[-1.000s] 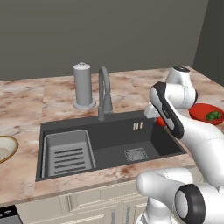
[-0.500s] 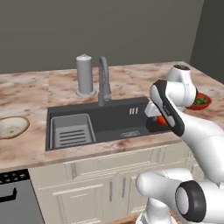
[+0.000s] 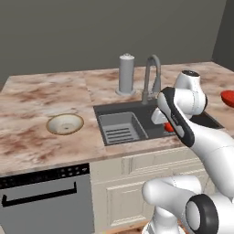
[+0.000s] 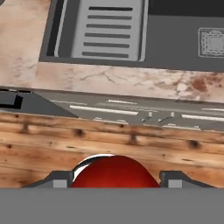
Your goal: Pick the avocados from the cabinet and place them in one bowl. Pick the tomato from the sink and place it in the other bowl.
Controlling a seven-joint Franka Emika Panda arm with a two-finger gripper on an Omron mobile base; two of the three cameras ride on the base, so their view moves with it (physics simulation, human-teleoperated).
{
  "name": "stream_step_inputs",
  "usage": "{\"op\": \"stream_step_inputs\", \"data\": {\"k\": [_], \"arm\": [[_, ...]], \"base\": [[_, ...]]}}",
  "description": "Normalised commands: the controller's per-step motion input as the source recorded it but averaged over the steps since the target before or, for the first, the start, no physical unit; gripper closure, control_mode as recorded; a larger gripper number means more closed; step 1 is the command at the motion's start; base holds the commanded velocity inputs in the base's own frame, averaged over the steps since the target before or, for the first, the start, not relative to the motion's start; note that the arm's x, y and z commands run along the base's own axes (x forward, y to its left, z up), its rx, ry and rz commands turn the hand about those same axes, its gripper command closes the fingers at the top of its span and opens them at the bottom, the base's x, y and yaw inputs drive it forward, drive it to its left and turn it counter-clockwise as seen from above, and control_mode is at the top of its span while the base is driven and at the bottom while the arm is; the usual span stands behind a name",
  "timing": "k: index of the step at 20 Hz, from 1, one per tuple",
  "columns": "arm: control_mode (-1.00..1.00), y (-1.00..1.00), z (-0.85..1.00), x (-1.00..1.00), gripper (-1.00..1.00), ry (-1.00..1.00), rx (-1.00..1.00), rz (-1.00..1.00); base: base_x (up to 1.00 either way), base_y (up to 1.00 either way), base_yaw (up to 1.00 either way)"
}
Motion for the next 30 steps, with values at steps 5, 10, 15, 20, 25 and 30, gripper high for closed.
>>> {"op": "stream_step_inputs", "data": {"k": [5, 10, 15, 20, 25, 30], "arm": [[1.0, 0.0, 0.0, 0.0, 1.0, 0.0, 0.0, 0.0], [1.0, 0.0, 0.0, 0.0, 1.0, 0.0, 0.0, 0.0], [1.0, 0.0, 0.0, 0.0, 1.0, 0.0, 0.0, 0.0], [1.0, 0.0, 0.0, 0.0, 1.0, 0.0, 0.0, 0.0], [1.0, 0.0, 0.0, 0.0, 1.0, 0.0, 0.0, 0.0], [1.0, 0.0, 0.0, 0.0, 1.0, 0.0, 0.0, 0.0]], "base": [[0.05, 1.0, 0.0], [0.28, 1.0, 0.0], [0.63, 0.88, -0.01], [0.65, 0.11, 0.0], [0.16, -0.08, -0.01], [0.0, 0.0, 0.0]]}}
